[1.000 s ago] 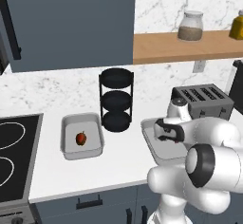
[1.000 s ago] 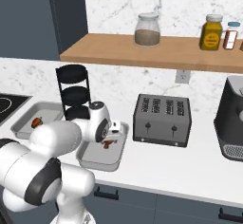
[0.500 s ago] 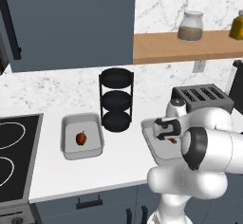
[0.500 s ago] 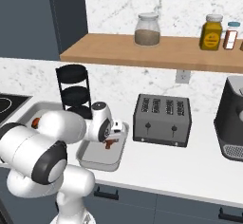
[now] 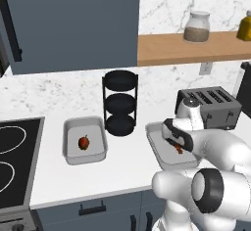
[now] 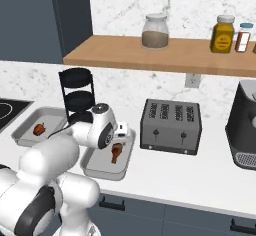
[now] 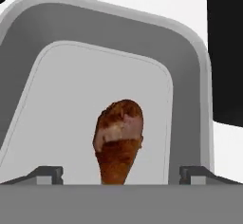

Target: Place one bell pepper and one chicken drumstick in each tupperware on the nearby counter, to pack two identical lunches.

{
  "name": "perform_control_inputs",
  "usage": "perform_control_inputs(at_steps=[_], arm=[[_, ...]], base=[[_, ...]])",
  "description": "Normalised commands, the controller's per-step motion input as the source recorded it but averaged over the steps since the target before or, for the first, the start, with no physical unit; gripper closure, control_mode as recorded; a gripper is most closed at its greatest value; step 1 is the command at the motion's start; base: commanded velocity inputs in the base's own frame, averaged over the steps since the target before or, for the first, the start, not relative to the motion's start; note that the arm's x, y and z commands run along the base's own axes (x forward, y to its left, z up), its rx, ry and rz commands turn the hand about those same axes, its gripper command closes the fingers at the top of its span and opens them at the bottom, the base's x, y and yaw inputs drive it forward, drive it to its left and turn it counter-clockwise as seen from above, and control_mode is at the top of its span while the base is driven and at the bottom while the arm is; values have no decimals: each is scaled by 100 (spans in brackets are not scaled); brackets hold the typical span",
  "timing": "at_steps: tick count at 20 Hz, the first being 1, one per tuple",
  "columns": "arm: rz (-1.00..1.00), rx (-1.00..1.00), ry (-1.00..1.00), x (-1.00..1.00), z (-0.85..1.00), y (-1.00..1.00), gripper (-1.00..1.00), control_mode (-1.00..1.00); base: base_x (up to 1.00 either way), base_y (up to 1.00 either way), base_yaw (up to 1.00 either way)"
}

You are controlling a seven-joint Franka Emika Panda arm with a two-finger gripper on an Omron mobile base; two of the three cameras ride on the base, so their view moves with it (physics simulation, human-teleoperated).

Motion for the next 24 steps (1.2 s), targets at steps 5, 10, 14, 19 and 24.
perform_control_inputs(at_steps=[5, 10, 14, 19, 24], arm=[[0, 0, -19, -100, 81, 1, -100, -100], [0, -2, -19, -78, 100, 60, -100, -100], [-6, 1, -10, -32, 99, 71, -100, -100], [-4, 1, -1, -41, 29, 31, -100, -100], [0, 0, -4, -72, -12, -18, -100, -100]], base=[[0, 0, 0], [0, 0, 0], [0, 0, 0], [0, 0, 0], [0, 0, 0]])
